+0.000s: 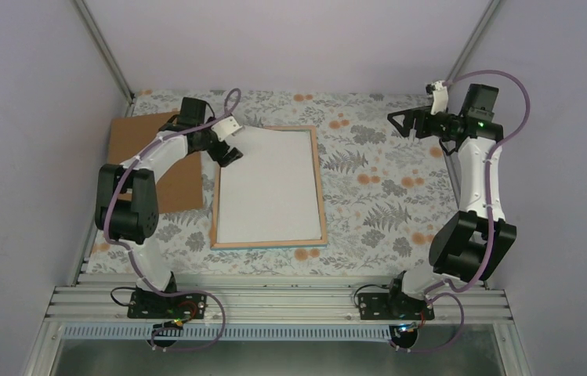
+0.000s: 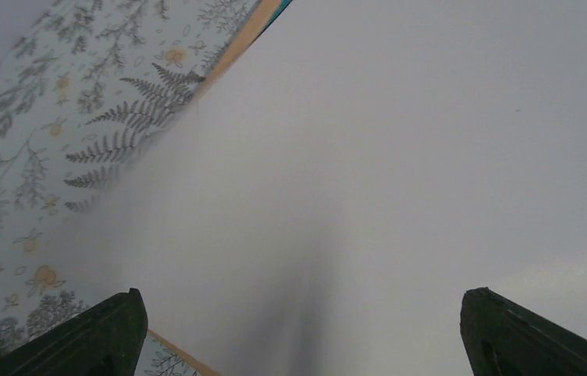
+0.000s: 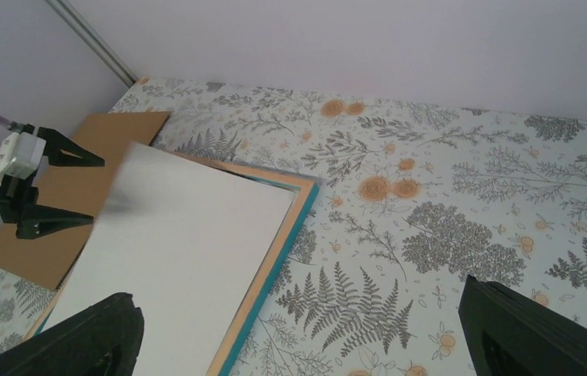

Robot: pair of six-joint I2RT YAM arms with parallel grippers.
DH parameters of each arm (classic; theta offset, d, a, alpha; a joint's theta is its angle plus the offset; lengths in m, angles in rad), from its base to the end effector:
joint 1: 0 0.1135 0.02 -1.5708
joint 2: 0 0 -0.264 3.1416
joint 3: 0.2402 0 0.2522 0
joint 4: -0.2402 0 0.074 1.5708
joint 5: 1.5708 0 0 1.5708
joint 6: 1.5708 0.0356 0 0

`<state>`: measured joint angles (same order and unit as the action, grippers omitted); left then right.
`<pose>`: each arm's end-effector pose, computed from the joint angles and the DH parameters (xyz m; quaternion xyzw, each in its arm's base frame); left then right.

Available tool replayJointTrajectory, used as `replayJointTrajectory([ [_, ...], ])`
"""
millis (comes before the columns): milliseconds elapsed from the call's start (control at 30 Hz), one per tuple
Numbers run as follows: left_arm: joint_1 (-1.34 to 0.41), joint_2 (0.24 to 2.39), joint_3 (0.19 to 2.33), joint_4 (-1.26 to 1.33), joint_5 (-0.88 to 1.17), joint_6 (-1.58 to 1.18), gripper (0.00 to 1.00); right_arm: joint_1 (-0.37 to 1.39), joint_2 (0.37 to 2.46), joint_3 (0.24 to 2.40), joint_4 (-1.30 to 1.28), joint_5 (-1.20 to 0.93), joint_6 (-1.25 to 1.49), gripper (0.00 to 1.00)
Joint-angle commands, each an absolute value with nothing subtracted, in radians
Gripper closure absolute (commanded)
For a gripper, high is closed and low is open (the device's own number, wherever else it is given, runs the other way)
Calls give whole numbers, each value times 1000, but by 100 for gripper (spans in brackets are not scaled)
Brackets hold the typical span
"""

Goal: Put the photo into the frame

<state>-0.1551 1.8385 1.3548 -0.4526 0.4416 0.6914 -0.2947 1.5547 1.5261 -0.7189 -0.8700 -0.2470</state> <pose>0.3904 -0.0764 0.2218 0.4431 0.8172 -0.1200 0.3486 0.3270 -0.0708 0.3645 -0.1487 0.8349 0.2750 0.4530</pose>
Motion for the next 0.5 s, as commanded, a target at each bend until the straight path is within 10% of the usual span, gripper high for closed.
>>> replayJointTrajectory([
  [0,-175,1769,1322,-349,348,690,0,-282,1514,1498,-714,-863,-271,0],
  [467,-158,1765,1331,-376,306,615,0,-132,1467,1350,-671,-809,-294,0],
])
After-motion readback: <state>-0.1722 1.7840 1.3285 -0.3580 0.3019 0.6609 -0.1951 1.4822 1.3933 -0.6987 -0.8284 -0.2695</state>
